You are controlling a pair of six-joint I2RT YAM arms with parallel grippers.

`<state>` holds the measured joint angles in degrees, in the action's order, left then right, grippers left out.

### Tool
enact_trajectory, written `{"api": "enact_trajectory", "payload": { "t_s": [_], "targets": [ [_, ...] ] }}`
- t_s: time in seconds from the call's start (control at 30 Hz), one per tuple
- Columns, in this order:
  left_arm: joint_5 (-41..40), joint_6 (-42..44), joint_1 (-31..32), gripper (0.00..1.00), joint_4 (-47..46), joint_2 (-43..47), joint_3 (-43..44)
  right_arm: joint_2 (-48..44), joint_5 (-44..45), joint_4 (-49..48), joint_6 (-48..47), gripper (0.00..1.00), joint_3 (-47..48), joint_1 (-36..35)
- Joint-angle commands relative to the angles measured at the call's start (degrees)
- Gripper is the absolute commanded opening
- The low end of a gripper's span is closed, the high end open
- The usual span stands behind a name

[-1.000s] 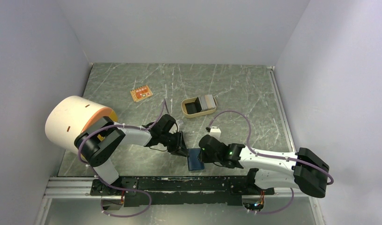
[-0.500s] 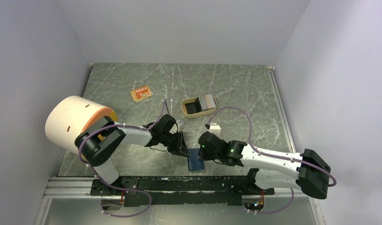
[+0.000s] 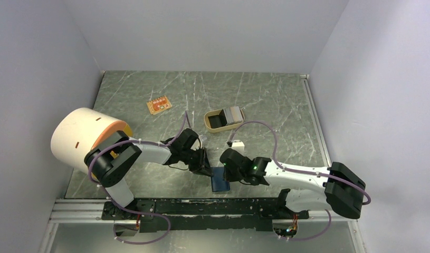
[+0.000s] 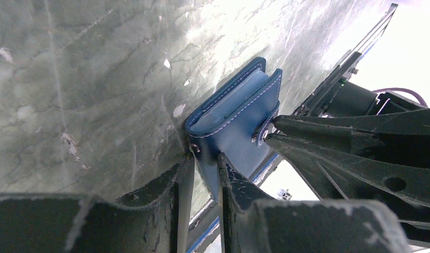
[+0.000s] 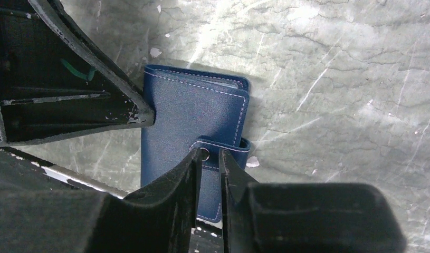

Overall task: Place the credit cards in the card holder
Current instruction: Close the card holder at the center of the board.

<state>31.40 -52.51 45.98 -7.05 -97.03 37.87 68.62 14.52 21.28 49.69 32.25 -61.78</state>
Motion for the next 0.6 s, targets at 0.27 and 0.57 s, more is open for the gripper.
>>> {"api": "enact_trajectory", "payload": {
  "t_s": [0.27,0.57],
  "targets": [
    [0.1,0.0,0.6,0.28,-0.8,-1.0,1.1,4.2,-6.8,-0.8,-5.7,0.22,2.0,1.7],
    [0.3,-1.1,0.6,0.28,-2.1,-0.7,0.3,-0.4,-4.8,3.6,-8.0,0.24,6.1,1.8]
  ]
}}
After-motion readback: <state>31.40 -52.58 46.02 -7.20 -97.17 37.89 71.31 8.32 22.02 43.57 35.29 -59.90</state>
